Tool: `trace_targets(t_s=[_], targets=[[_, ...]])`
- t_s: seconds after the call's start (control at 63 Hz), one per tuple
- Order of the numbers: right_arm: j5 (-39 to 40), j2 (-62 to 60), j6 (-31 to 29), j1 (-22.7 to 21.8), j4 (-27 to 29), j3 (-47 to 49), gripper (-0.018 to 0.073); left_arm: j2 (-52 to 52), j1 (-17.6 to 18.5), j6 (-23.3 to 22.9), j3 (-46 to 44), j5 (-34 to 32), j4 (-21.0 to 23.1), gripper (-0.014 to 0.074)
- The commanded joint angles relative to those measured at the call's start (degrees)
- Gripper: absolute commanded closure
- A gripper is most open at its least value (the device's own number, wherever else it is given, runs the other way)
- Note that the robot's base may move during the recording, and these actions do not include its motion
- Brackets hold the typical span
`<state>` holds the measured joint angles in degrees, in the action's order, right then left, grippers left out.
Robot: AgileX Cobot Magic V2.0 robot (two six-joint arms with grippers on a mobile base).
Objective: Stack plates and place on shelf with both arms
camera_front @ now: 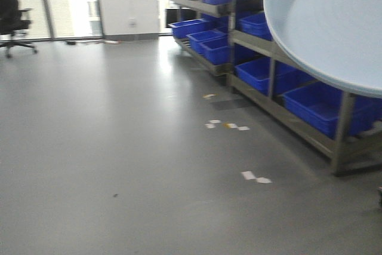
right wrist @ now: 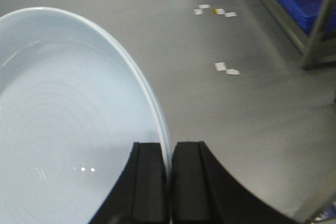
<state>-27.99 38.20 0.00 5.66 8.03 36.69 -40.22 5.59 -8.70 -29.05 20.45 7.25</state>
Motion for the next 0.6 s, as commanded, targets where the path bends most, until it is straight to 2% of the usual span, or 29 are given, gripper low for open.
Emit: trace_targets(t_s=[0.0, 0.588], targets=[[5.36, -0.12, 0.0, -0.17, 0.52, 1.79, 0.0511, 0.2, 0.36, 0.04, -1.66, -4.22, 0.56, 0.0494], [5.36, -0.12, 0.0, -0.17, 0.52, 1.79, 0.0511, 0.2, 0.36, 0.04, -1.66, -4.22, 0.56, 0.0494]])
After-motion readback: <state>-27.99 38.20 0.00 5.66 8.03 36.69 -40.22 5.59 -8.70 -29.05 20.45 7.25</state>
